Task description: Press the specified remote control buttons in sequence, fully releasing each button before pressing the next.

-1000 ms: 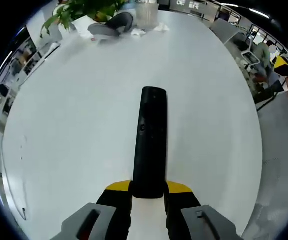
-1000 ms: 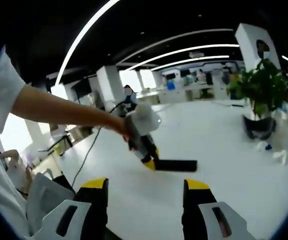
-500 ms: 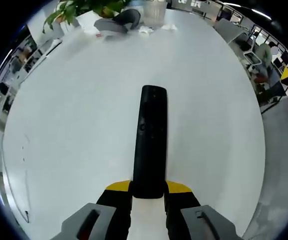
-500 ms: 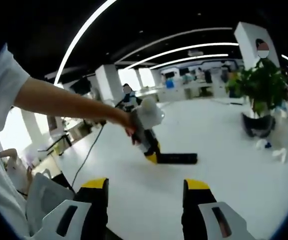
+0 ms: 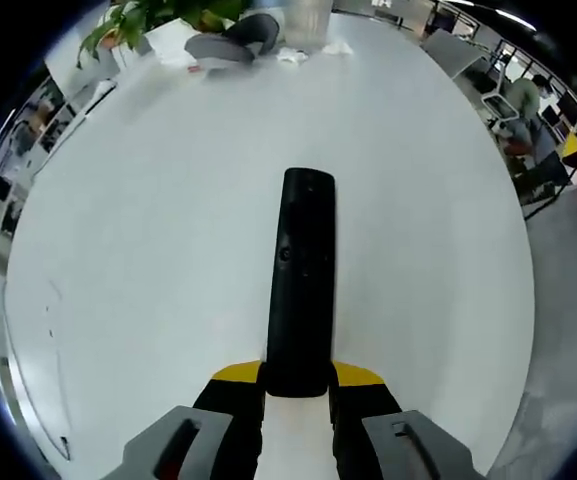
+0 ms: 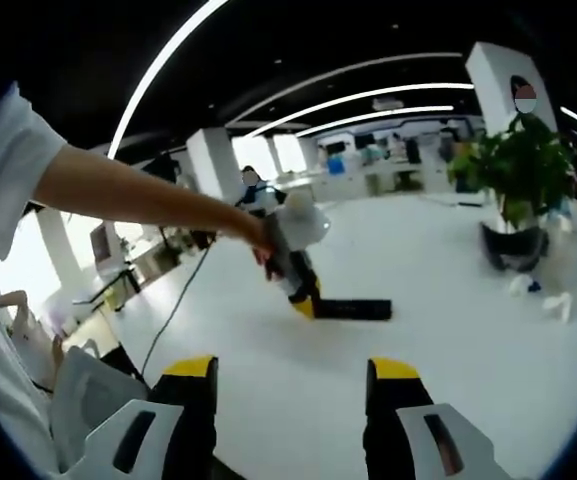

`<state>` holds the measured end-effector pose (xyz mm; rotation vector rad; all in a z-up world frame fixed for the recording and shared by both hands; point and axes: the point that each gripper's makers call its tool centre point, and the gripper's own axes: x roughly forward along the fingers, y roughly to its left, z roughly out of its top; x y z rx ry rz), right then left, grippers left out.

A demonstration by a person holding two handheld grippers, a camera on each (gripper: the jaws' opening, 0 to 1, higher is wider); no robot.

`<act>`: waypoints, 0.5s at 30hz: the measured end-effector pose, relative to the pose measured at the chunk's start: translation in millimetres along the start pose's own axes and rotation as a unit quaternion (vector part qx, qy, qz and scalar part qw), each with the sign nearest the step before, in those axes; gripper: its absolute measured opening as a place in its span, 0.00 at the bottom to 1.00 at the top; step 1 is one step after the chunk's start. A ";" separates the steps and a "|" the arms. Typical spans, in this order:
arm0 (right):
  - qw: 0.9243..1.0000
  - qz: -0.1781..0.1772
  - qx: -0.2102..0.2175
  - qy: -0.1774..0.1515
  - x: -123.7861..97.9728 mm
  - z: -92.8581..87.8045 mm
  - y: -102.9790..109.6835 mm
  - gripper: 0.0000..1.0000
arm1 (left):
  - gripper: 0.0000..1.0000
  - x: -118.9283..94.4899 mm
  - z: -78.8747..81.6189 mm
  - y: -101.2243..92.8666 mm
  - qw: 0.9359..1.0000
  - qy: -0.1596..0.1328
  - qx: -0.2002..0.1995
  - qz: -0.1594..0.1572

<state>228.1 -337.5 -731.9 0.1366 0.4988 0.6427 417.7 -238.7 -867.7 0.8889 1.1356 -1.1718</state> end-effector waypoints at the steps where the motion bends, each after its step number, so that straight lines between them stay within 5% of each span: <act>1: 1.000 -0.001 0.000 0.001 0.3 -0.4 -0.2 0.57 | 0.24 0.2 0.5 1.2 1.000 0.003 0.003 0.000; 15: 1.000 0.000 -0.009 0.013 3.0 -4.8 2.0 0.56 | 0.24 0.5 1.8 12.6 1.000 0.005 0.014 -0.002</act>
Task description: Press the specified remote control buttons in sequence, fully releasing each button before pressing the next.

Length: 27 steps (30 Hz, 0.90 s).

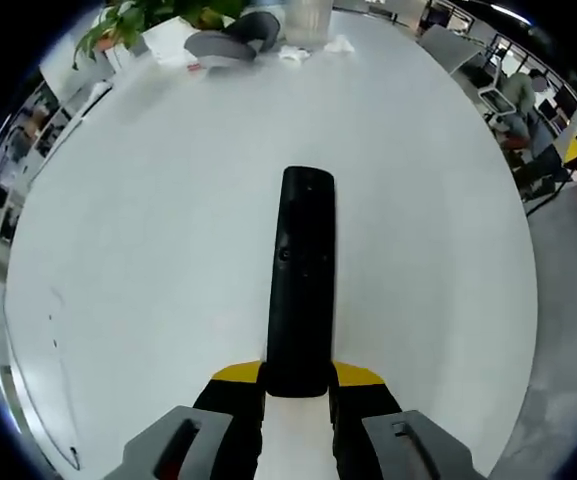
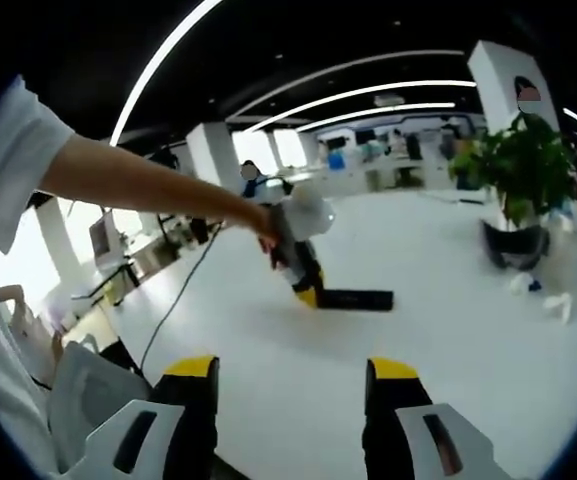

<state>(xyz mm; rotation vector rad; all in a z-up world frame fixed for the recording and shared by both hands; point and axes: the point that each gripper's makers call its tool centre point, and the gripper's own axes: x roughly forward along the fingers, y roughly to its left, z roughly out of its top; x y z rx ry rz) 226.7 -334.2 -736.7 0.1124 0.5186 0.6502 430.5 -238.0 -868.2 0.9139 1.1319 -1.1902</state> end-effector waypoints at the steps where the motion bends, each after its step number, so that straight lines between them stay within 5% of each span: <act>1: 1.000 0.000 0.000 0.000 0.2 0.1 0.1 0.56 | 0.24 -0.3 -0.1 0.7 1.000 0.002 0.001 -0.001; 27: 1.000 -0.002 0.003 0.012 2.2 -3.8 -2.4 0.56 | 0.24 0.8 3.6 32.4 0.999 0.028 0.033 -0.006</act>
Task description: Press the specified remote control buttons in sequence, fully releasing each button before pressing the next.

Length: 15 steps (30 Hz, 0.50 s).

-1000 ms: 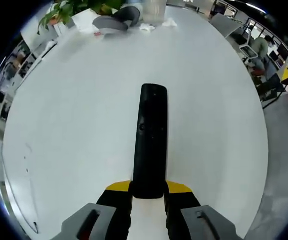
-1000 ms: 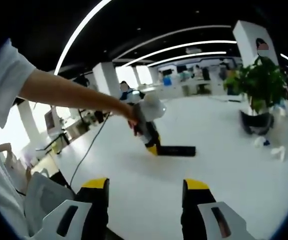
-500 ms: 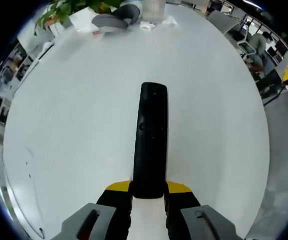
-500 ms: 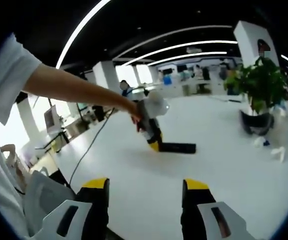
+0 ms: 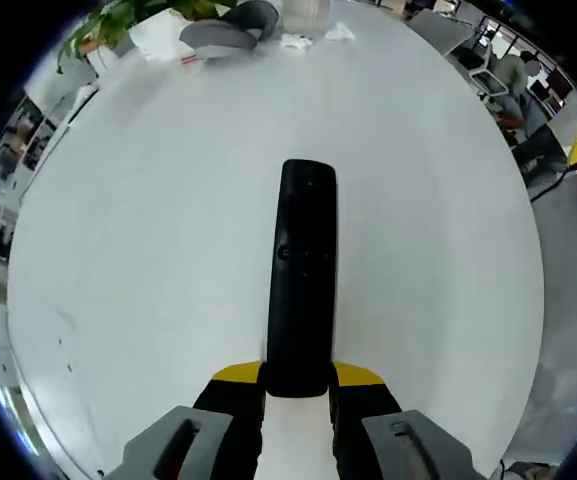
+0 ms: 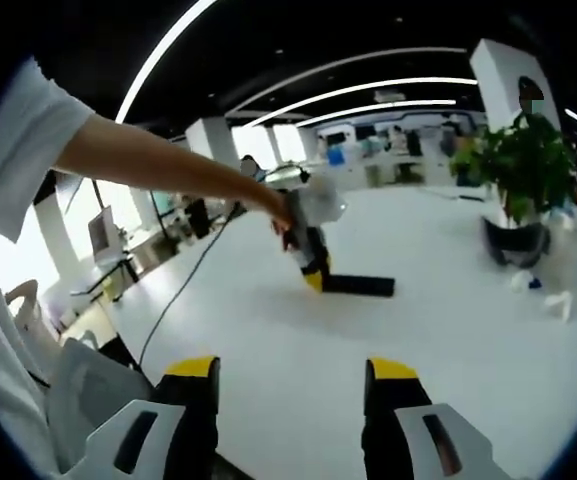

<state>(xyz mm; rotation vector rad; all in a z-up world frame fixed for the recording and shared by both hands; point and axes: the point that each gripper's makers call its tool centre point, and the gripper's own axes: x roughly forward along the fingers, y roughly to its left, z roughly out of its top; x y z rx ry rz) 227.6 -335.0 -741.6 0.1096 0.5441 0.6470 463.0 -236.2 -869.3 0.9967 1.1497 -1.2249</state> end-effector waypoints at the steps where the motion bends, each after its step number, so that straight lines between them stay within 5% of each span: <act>1: 1.000 0.000 0.001 0.000 -0.1 0.2 0.0 0.56 | 0.24 0.1 -0.1 0.9 1.000 0.001 0.002 0.000; 15: 1.000 0.004 0.005 -0.016 -2.2 6.6 0.6 0.58 | 0.28 -2.3 0.1 0.9 0.999 0.024 0.001 0.037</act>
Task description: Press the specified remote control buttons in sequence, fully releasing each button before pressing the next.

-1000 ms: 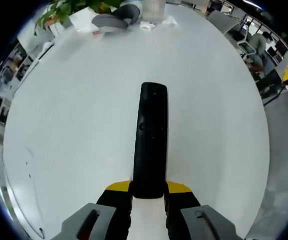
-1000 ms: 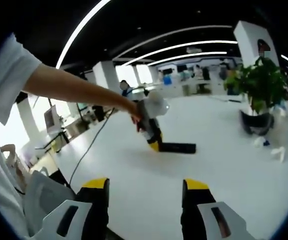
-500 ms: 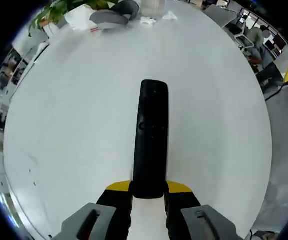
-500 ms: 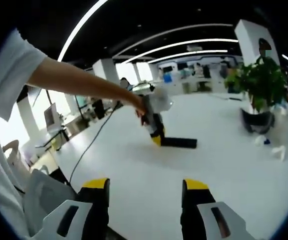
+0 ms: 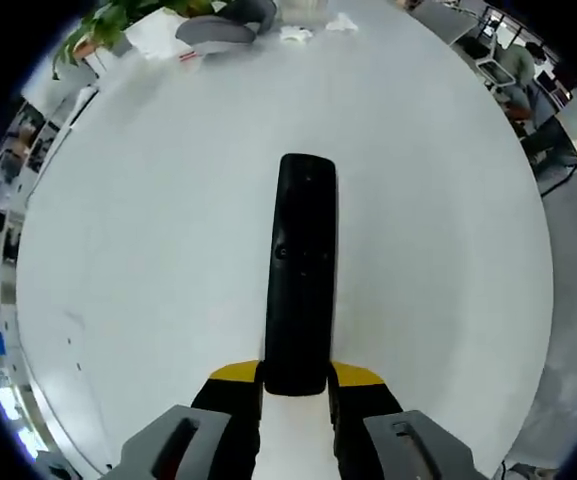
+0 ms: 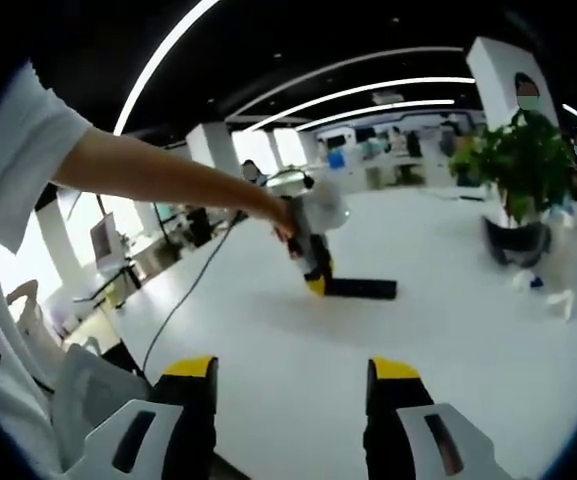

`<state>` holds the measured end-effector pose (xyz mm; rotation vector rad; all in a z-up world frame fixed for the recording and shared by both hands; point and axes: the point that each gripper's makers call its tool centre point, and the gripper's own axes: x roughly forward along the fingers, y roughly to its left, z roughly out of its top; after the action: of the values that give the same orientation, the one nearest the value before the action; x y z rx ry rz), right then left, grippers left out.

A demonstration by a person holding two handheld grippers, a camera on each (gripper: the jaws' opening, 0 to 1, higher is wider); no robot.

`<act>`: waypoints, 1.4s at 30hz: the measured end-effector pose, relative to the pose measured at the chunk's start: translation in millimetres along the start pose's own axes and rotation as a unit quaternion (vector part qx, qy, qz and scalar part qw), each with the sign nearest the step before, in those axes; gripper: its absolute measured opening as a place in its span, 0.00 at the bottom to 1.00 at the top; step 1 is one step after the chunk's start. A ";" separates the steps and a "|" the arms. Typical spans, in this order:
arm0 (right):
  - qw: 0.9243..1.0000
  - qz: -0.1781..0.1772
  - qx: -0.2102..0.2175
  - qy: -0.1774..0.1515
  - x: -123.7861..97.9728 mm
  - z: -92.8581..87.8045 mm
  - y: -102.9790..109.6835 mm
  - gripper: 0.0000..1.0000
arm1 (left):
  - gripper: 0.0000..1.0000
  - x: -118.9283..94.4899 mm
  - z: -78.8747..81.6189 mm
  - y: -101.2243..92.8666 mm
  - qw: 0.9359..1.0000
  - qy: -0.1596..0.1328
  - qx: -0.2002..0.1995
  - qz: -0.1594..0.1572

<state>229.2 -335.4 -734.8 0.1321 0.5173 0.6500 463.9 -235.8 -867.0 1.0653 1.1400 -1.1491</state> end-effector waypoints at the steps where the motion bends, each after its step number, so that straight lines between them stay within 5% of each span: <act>1: 1.000 0.000 0.001 -0.003 -0.4 1.1 -0.5 0.58 | 0.30 -1.4 -0.3 4.1 1.000 0.002 -0.004 0.017; 5: 1.000 0.006 0.009 -0.023 -3.2 7.9 1.4 0.63 | 0.30 -2.0 -1.6 -0.2 1.000 -0.002 -0.016 0.023; 11: 0.999 -0.014 -0.003 -0.033 -3.7 11.0 -3.4 0.72 | 0.33 -4.7 -4.6 4.1 0.995 -0.029 -0.062 0.072; 18: 0.999 -0.024 -0.011 -0.040 -4.7 12.9 -5.4 0.80 | 0.43 -11.7 -10.9 12.6 0.982 -0.064 -0.111 0.140; 29: 0.999 -0.016 -0.009 -0.049 -5.2 16.2 -0.8 0.83 | 0.58 -17.9 -16.1 20.7 0.969 -0.077 -0.134 0.191; 42: 0.997 -0.053 -0.027 -0.047 -3.1 15.5 -12.2 0.99 | 0.76 -24.3 -29.2 32.0 0.943 -0.107 -0.211 0.234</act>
<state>241.4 -346.3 -723.4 0.0842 0.4126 0.5504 491.3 -200.7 -845.2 0.7924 0.8456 -0.5913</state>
